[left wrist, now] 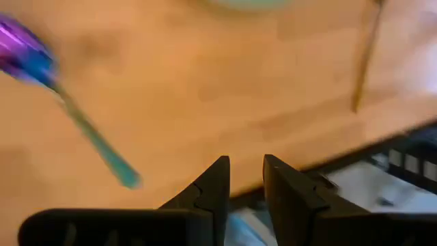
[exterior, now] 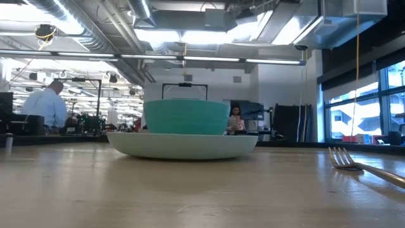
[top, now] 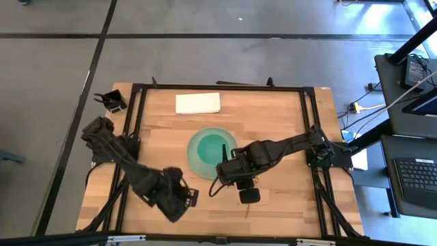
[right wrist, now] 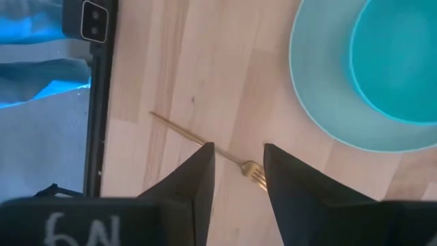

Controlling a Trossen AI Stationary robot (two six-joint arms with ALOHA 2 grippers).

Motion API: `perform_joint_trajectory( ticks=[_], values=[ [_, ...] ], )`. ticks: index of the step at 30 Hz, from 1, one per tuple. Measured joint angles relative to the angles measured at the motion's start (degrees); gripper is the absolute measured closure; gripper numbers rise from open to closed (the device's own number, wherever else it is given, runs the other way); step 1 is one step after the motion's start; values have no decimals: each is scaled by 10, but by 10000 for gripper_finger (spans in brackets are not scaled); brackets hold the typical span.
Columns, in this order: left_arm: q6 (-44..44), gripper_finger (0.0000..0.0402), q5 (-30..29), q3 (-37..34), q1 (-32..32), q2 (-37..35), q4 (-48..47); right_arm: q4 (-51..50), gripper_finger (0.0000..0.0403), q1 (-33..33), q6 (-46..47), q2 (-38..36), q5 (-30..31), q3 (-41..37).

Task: Set table place
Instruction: Move the fork from the bottom right of the table to the right side of the plate

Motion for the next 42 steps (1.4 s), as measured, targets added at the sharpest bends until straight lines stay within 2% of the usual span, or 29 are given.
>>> perform_joint_trajectory(
  ticks=[5,10,16,20,26,30,34,37,42],
  values=[
    [-14,319,-24,-65,-6,1,112,2,276,1,32,0,2,-31],
    [-11,319,-47,-89,-1,1,115,15,276,10,82,0,10,-122],
    [51,319,-49,-90,8,1,111,20,276,29,246,1,-26,-255],
    [110,319,-48,-90,8,1,111,93,276,35,362,1,-45,-309],
    [189,319,-17,-90,7,1,111,203,276,34,560,1,-26,-318],
    [225,319,-14,-90,0,1,111,182,276,44,652,1,9,-316],
    [253,319,-12,-90,-5,1,111,125,276,67,771,1,11,-321],
    [275,319,-9,-90,-5,0,112,130,276,87,857,1,18,-324],
    [297,319,3,-90,-5,0,112,154,276,103,961,1,86,-324]
  ],
)
